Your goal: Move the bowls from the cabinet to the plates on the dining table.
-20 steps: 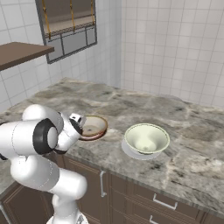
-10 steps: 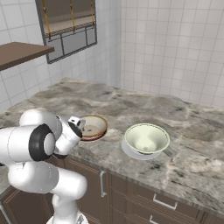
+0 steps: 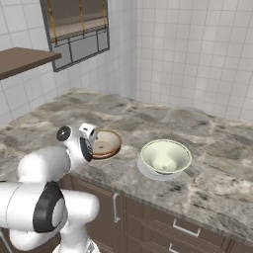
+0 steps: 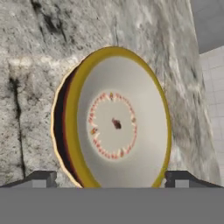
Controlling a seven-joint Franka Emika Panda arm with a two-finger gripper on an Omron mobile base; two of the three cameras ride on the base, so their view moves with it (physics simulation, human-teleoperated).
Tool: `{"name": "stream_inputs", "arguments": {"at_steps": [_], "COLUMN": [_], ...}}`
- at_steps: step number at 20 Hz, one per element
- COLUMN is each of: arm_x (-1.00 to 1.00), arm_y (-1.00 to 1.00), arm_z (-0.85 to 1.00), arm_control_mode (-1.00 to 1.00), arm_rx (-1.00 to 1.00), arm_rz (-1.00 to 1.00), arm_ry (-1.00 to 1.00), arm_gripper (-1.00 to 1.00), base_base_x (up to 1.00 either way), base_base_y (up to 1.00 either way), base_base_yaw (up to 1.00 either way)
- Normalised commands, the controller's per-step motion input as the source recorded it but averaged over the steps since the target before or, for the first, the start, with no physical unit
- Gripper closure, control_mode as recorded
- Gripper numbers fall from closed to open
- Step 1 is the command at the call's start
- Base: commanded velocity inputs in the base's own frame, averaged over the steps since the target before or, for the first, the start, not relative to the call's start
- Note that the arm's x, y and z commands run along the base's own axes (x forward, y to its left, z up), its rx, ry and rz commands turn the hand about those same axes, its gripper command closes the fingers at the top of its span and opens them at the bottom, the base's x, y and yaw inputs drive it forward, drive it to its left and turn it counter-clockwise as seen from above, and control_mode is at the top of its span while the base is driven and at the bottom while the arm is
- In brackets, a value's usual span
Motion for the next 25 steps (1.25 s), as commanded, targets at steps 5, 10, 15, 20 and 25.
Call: {"name": "stream_inputs", "arguments": {"at_steps": [5, 10, 15, 20, 25], "arm_x": [-0.28, -0.29, -0.27, -0.31, -0.39], "arm_y": [-0.2, -0.15, -0.07, -0.02, -0.04], "arm_z": [0.76, 0.63, 0.5, 0.46, 0.41], "arm_control_mode": [-1.0, -1.0, -1.0, -1.0, -1.0], "arm_rx": [0.14, 0.11, 0.08, 0.03, 0.01], "arm_rz": [0.0, 0.0, -0.02, -0.04, -0.05], "arm_ry": [0.0, 0.01, 0.04, 0.06, 0.05], "arm_gripper": [-1.0, -1.0, -1.0, -1.0, -1.0], "base_base_x": [0.0, 0.0, 0.0, 0.0, 0.0], "base_base_y": [0.0, 0.0, 0.0, 0.0, 0.0], "base_base_yaw": [0.0, 0.0, 0.0, 0.0, 0.0]}}
